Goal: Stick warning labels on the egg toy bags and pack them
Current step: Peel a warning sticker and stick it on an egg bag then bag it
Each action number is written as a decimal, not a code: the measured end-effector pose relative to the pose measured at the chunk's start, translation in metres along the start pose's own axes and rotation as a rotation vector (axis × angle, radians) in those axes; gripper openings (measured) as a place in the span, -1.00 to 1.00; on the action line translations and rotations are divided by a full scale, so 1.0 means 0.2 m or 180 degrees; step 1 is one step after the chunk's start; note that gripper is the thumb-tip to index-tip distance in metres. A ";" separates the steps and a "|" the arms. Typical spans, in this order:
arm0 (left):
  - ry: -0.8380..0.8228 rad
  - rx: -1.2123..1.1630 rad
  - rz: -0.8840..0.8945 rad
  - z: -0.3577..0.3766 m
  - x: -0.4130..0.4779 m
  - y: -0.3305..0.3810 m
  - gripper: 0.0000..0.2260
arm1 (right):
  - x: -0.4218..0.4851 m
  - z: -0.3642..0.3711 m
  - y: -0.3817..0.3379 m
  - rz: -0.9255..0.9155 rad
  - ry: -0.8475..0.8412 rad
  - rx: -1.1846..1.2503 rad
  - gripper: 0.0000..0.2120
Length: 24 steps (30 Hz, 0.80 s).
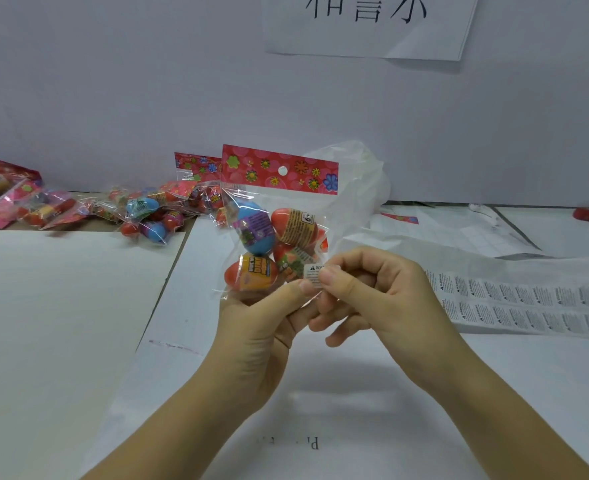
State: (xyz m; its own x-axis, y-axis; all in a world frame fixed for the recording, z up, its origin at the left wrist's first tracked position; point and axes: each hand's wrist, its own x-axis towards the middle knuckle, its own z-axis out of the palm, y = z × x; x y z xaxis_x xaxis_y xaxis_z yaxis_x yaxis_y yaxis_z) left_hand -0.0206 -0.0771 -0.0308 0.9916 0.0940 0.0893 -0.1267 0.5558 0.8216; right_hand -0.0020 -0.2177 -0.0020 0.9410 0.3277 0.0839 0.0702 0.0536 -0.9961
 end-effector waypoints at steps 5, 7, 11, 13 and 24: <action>0.0110 0.0010 0.0027 0.00 0.00 0.00 -0.85 | 0.00 0.00 0.00 0.0052 -0.0059 0.0075 -0.92; 0.0103 0.0054 0.0047 0.01 0.00 0.01 -0.84 | 0.00 0.00 0.00 0.0071 -0.0084 0.0116 -0.82; 0.0151 0.0016 0.0070 0.01 -0.01 0.00 -0.82 | 0.00 0.00 -0.01 0.0130 -0.0097 0.0157 -0.76; 0.0182 0.0000 0.0083 0.01 -0.01 0.00 -0.80 | 0.00 0.00 -0.01 0.0167 -0.0105 0.0178 -0.76; 0.0231 0.0126 0.0080 0.01 0.00 0.00 -0.77 | 0.00 0.00 -0.02 0.0397 -0.0080 0.0169 -0.67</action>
State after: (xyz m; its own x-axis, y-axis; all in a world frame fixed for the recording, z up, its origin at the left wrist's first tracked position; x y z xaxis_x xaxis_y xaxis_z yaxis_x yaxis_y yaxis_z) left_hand -0.0211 -0.0781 -0.0304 0.9833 0.1679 0.0704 -0.1490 0.5194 0.8415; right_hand -0.0022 -0.2180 0.0022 0.9327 0.3586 -0.0391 -0.0650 0.0605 -0.9960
